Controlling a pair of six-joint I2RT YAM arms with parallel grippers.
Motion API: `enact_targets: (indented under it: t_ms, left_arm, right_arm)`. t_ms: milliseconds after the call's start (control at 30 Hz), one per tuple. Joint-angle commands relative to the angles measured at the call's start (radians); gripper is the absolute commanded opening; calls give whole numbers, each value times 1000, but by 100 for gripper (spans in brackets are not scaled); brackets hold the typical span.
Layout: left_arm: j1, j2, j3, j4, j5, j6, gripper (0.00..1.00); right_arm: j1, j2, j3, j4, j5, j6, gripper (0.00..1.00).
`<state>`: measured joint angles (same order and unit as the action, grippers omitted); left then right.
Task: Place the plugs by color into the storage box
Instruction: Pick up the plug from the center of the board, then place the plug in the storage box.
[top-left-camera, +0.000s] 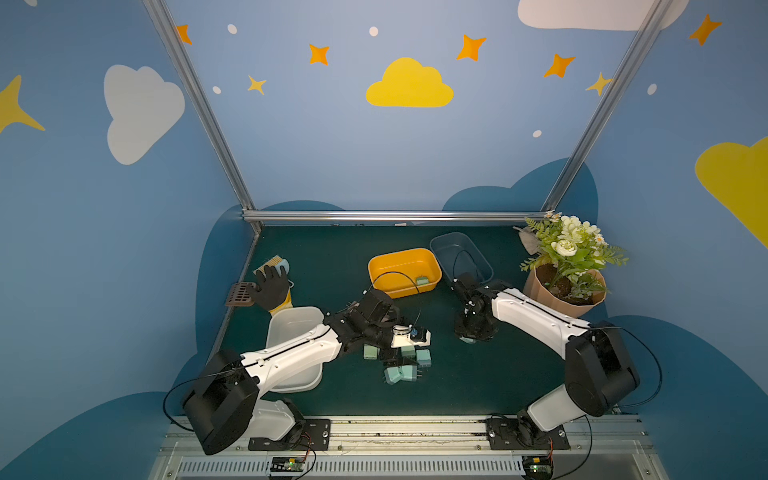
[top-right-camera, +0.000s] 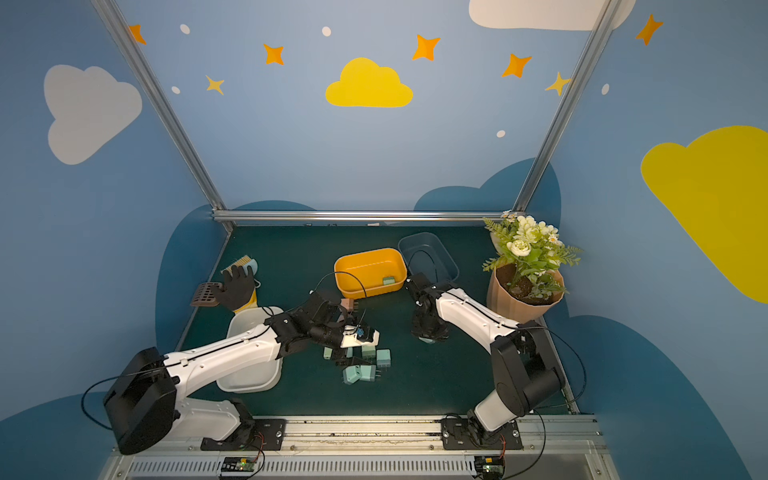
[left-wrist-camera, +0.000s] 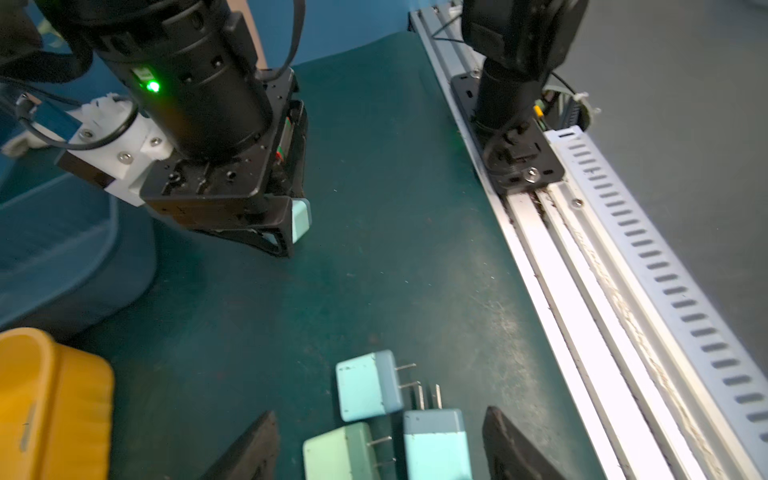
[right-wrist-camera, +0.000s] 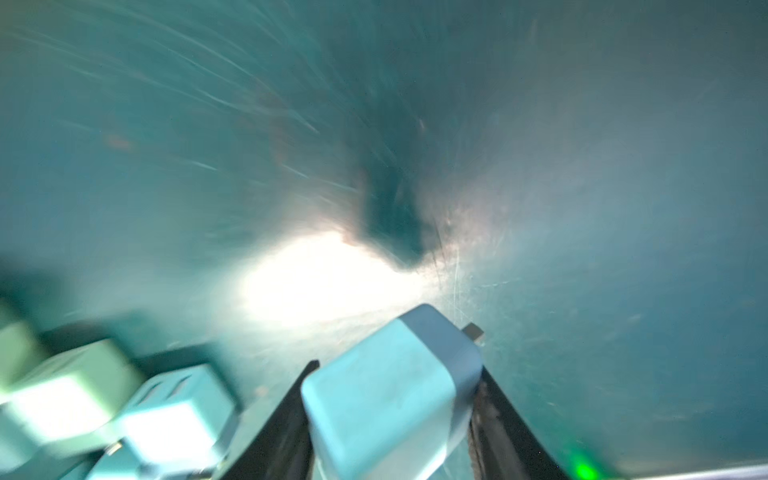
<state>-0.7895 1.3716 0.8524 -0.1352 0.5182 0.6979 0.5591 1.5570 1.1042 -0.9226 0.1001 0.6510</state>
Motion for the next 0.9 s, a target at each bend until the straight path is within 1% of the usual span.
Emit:
enact_targets:
  t_ms: [0, 100, 167, 233, 333, 500, 600, 667, 767, 867]
  left_arm:
    - [3, 45, 79, 118, -101, -59, 76]
    - [9, 119, 162, 154, -153, -101, 74]
    - [15, 171, 229, 155, -180, -155, 72]
    - [31, 212, 273, 182, -180, -228, 71]
    - [37, 245, 306, 243, -204, -335, 72]
    - [41, 272, 324, 284, -240, -470, 72]
    - [43, 294, 329, 288, -230, -515, 72]
    - [43, 311, 343, 277, -234, -541, 72]
    - [42, 333, 361, 270, -233, -562, 72]
    - [42, 347, 370, 263, -236, -566, 72]
  right_arm:
    - [-27, -29, 103, -80, 39, -92, 33]
    - [-60, 30, 192, -62, 71, -124, 31]
    - [-83, 87, 268, -62, 84, -151, 31]
    - [-107, 161, 343, -53, 88, -171, 31]
    - [-143, 260, 434, -1, 66, -201, 31]
    - [-197, 410, 604, 30, 79, -236, 30]
    - [-222, 474, 683, 38, 97, -257, 30]
    - [-237, 500, 705, 63, 111, -269, 31]
    - [-265, 549, 729, 103, 113, -284, 31]
    - [-290, 613, 785, 104, 104, -280, 31]
